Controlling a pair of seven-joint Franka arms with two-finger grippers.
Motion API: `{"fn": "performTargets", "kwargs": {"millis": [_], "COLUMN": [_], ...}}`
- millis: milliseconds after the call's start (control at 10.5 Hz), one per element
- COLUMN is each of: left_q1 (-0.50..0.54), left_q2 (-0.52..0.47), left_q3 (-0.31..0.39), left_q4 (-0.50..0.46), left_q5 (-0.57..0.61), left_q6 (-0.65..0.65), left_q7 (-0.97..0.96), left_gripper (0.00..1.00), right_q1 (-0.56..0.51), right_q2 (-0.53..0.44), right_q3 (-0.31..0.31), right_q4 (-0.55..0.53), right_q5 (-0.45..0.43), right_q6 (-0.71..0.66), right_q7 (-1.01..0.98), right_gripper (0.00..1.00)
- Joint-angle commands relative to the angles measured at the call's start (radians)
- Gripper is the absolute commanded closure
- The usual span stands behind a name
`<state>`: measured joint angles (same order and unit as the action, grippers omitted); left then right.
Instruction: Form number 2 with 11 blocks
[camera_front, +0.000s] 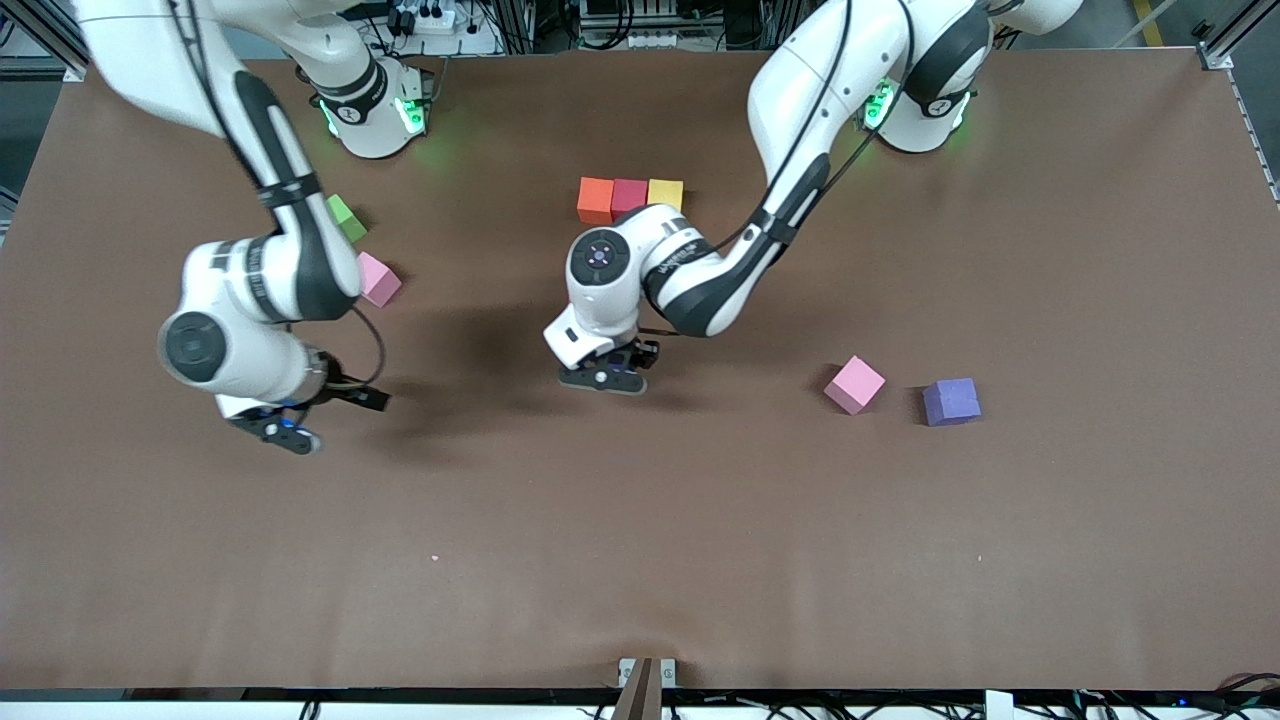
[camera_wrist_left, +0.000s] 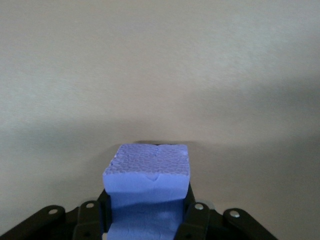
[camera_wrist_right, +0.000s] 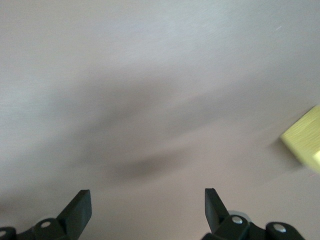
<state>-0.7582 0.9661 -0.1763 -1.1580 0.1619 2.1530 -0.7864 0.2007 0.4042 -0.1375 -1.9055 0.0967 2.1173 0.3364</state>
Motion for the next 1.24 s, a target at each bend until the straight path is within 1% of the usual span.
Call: {"fn": "performTargets", "kwargs": {"millis": [0, 190, 285, 381, 571, 666, 856, 1142], "left_q1": [-0.032, -0.039, -0.055, -0.055, -0.059, -0.070, -0.072, -0.078], "left_q2": [0.016, 0.017, 0.022, 0.022, 0.025, 0.026, 0.028, 0.029], "left_q3": [0.021, 0.024, 0.026, 0.026, 0.026, 0.026, 0.026, 0.026], "left_q4": [0.043, 0.041, 0.037, 0.037, 0.034, 0.029, 0.024, 0.017], "left_q5": [-0.062, -0.064, -0.064, -0.065, -0.070, -0.071, -0.071, -0.071], "left_q6": [-0.002, -0.001, 0.011, 0.016, 0.019, 0.019, 0.019, 0.019], "left_q7": [-0.033, -0.069, -0.094, -0.134, -0.206, -0.206, -0.203, -0.202], "left_gripper": [1.00, 1.00, 1.00, 1.00, 1.00, 1.00, 1.00, 1.00], "right_q1": [-0.119, -0.228, -0.248, -0.257, -0.259, -0.270, -0.317, -0.328], "right_q2": [-0.018, -0.008, -0.016, -0.040, -0.119, -0.119, -0.107, -0.105], "right_q3": [0.018, 0.016, 0.016, 0.016, 0.016, 0.016, 0.018, 0.018], "right_q4": [-0.017, -0.027, -0.053, -0.102, -0.302, -0.352, -0.357, -0.365], "right_q5": [-0.021, -0.034, -0.069, -0.115, -0.185, -0.199, -0.199, -0.199], "right_q6": [-0.034, -0.033, -0.022, 0.010, 0.233, 0.316, 0.351, 0.352], "right_q7": [-0.310, -0.678, -0.773, -0.799, -0.801, -0.835, -0.953, -0.981], "right_gripper": [0.00, 0.00, 0.00, 0.00, 0.00, 0.00, 0.00, 0.00]}}
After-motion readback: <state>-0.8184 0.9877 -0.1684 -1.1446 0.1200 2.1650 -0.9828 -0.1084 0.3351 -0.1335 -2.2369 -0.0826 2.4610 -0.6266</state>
